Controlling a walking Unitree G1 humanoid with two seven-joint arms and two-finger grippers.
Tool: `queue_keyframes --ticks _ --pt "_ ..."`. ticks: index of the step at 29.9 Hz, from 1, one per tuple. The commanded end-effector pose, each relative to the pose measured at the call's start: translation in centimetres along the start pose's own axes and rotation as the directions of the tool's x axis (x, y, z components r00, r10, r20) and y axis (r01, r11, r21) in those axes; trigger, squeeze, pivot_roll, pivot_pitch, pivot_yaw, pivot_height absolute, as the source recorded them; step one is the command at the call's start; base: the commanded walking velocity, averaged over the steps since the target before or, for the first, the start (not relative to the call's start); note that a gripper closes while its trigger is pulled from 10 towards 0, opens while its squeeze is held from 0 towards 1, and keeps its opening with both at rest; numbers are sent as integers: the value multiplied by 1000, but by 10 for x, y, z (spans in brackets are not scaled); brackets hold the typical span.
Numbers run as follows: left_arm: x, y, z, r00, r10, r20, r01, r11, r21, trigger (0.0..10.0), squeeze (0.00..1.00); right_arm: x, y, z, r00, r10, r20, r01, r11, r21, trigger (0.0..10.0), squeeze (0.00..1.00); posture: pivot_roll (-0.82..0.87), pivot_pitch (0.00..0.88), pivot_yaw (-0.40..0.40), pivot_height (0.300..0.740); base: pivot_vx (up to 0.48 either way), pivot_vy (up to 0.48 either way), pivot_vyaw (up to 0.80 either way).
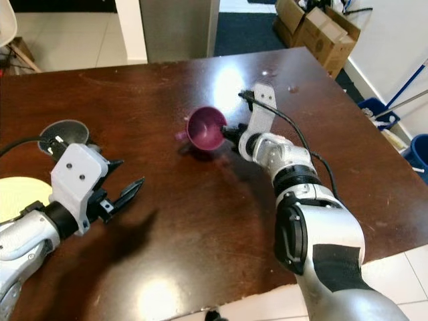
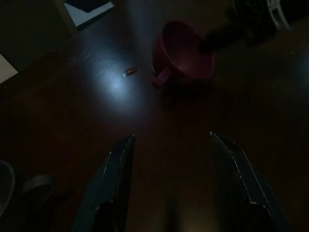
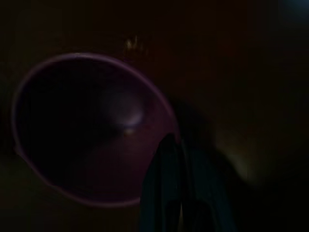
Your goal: Setting the table
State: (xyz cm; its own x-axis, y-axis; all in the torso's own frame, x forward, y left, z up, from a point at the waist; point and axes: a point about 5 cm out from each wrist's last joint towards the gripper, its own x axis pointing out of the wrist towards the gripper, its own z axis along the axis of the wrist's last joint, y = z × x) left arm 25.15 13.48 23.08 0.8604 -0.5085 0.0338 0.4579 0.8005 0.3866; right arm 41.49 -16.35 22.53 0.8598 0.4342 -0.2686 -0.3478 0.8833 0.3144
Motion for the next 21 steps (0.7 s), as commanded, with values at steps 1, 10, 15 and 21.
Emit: queue_keyframes --ticks 1,10,15,21 --pt "0 -2 -4 1000 -10 -8 9 1000 -5 10000 0 -6 -10 -7 998 -5 -57 5 1000 0 10000 0 138 159 54 740 0 0 0" --pt "3 -4 -6 1000 -19 1 19 1000 -3 10000 0 -17 -16 10 999 36 -33 -35 999 37 10000 0 129 145 54 740 0 0 0" --pt "2 -5 -7 1000 -20 0 20 1000 -2 10000 0 -21 -5 33 997 77 14 -77 997 22 10000 27 131 142 55 740 0 0 0" --pt "3 -5 -7 1000 -24 1 24 1000 0 10000 0 -26 -7 32 996 82 -34 -79 993 82 10000 141 119 145 52 740 0 0 0"
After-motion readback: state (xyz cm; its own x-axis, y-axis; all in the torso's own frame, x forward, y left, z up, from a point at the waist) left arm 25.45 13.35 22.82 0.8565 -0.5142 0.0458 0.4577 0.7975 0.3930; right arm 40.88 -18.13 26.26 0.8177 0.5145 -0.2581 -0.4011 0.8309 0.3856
